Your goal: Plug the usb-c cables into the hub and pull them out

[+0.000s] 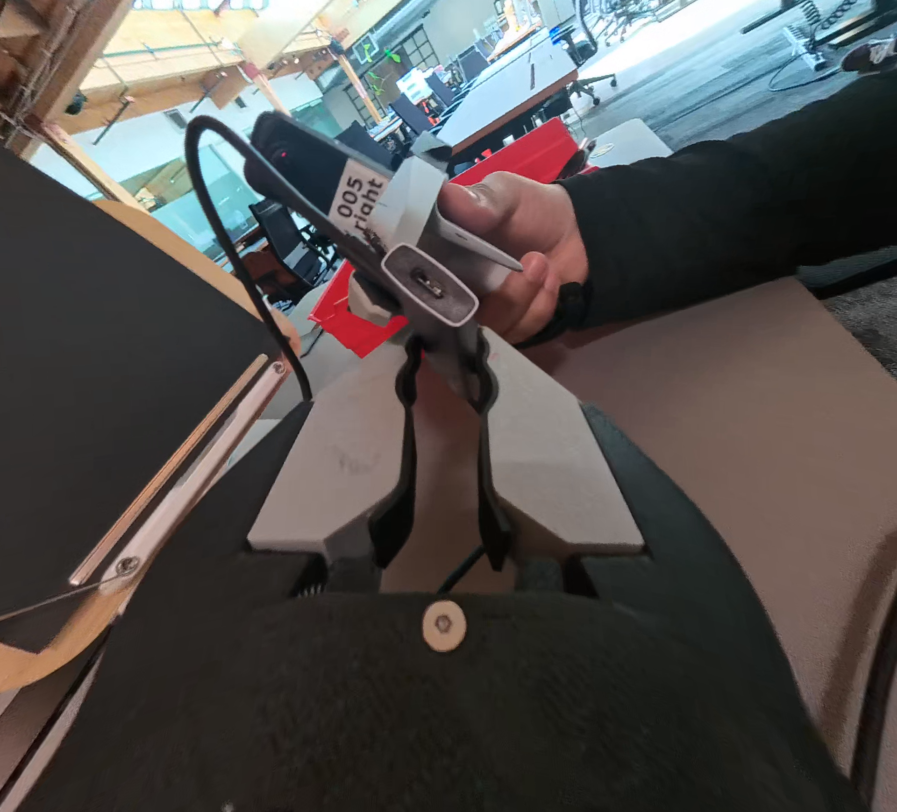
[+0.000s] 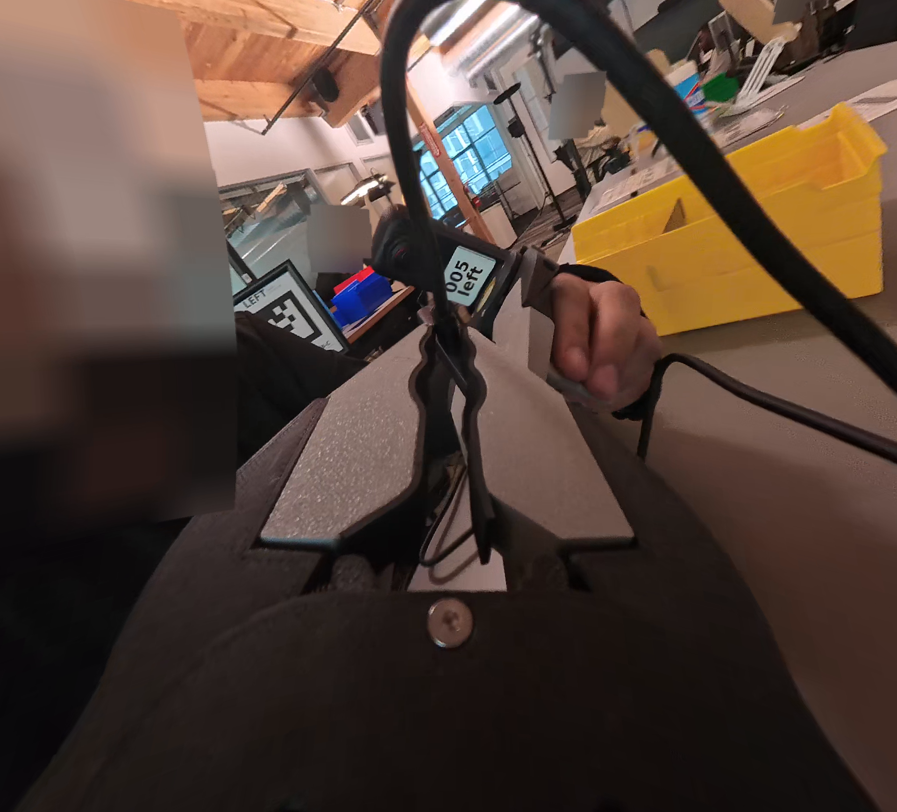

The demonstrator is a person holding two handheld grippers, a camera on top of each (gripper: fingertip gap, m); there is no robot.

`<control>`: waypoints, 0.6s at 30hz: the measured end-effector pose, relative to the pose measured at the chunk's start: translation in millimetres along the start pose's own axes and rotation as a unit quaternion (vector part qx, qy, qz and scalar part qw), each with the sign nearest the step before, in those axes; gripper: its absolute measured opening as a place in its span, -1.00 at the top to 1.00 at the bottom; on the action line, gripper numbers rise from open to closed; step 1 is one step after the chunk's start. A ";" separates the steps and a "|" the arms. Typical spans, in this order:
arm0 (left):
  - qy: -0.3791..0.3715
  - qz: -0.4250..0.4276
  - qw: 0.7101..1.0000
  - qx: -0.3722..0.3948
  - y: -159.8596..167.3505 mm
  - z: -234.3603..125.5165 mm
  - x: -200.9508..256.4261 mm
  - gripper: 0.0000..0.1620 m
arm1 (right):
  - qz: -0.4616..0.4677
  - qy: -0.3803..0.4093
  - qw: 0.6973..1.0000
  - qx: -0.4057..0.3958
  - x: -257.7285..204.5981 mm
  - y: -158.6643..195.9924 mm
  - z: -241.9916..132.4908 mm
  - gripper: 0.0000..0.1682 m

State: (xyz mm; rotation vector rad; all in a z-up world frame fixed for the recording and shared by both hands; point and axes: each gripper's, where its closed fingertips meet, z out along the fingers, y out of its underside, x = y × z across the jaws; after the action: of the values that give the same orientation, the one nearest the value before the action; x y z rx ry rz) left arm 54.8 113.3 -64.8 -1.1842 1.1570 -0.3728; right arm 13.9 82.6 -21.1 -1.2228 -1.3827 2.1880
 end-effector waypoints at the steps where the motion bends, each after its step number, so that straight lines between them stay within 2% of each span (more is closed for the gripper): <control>1: -0.005 -0.007 1.000 -0.009 2.3 0.6 -3.7 0.77 | -0.005 0.009 1.000 0.004 1.9 -2.0 -1.8 0.92; 4: -0.064 -0.003 0.997 -0.044 13.7 -0.7 -25.8 0.81 | -0.021 0.048 0.998 0.032 11.0 -12.2 -9.8 0.91; 7: -0.147 0.056 0.982 -0.101 28.6 -8.2 -51.0 0.90 | -0.032 0.109 0.992 0.050 25.9 -19.7 -22.6 0.90; 11: -0.232 0.226 0.920 -0.220 51.3 -20.2 -73.5 0.91 | -0.018 0.177 0.984 0.002 49.6 -3.5 -26.3 0.88; 14: -0.266 0.310 0.875 -0.260 54.5 -27.3 -84.6 0.92 | 0.009 0.192 0.981 -0.002 59.5 2.0 -26.3 0.88; 18: -0.289 0.337 0.854 -0.272 55.4 -27.4 -89.8 0.91 | 0.025 0.184 0.982 0.021 62.0 -0.3 -25.6 0.90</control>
State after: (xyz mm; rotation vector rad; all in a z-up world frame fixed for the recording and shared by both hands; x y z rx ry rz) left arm -24.0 188.7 -65.3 -1.1516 1.0723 0.8546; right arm -3.8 136.4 -57.0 -1.5635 -1.1580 1.8834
